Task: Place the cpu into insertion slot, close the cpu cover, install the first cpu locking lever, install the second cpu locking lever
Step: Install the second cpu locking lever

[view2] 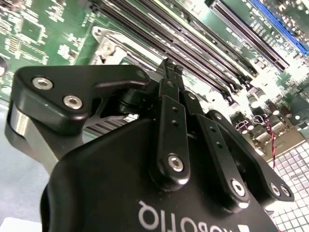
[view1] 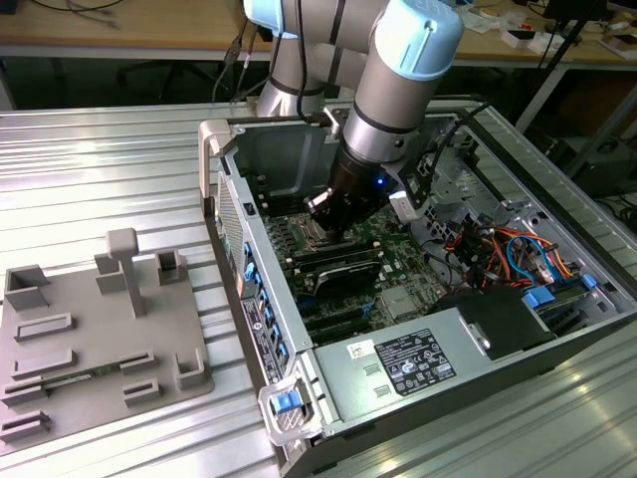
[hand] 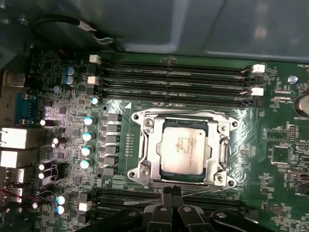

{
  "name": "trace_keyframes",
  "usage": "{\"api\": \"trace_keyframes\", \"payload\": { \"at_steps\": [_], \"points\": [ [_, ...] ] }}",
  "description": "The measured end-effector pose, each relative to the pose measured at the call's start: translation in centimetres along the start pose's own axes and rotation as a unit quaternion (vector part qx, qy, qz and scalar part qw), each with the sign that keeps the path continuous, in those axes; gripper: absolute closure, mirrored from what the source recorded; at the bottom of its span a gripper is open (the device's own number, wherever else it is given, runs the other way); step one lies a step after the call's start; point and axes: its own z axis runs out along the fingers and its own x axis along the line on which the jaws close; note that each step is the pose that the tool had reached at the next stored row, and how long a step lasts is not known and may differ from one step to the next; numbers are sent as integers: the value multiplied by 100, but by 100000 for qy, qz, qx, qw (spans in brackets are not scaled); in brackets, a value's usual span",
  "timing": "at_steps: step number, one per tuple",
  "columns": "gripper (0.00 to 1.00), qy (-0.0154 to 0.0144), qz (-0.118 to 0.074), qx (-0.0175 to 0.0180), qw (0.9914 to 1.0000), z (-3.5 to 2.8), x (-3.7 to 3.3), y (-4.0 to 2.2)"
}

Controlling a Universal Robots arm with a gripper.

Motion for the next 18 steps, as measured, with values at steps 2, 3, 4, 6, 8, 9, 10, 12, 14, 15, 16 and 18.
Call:
{"api": "trace_keyframes", "payload": {
  "at_steps": [2, 3, 4, 6, 8, 9, 10, 12, 14, 15, 16, 18],
  "points": [
    [89, 105, 2, 3, 100000, 18, 23, 1],
    [89, 168, 4, -5, 100000, 28, 32, 1],
    [89, 224, 4, -6, 100000, 36, 38, 2],
    [89, 299, 6, -2, 100000, 43, 45, 1],
    [89, 301, -2, -4, 100000, 44, 45, 2],
    [89, 291, 5, -13, 100000, 45, 46, 2],
    [89, 294, 5, -11, 100000, 45, 46, 2],
    [89, 292, 5, -11, 100000, 45, 46, 2],
    [89, 293, 4, -12, 100000, 46, 47, 2],
    [89, 296, 8, -10, 100000, 46, 47, 2],
    [89, 294, 7, -12, 100000, 46, 47, 2],
    [89, 298, 5, -14, 100000, 60, 63, 3]
  ]
}}
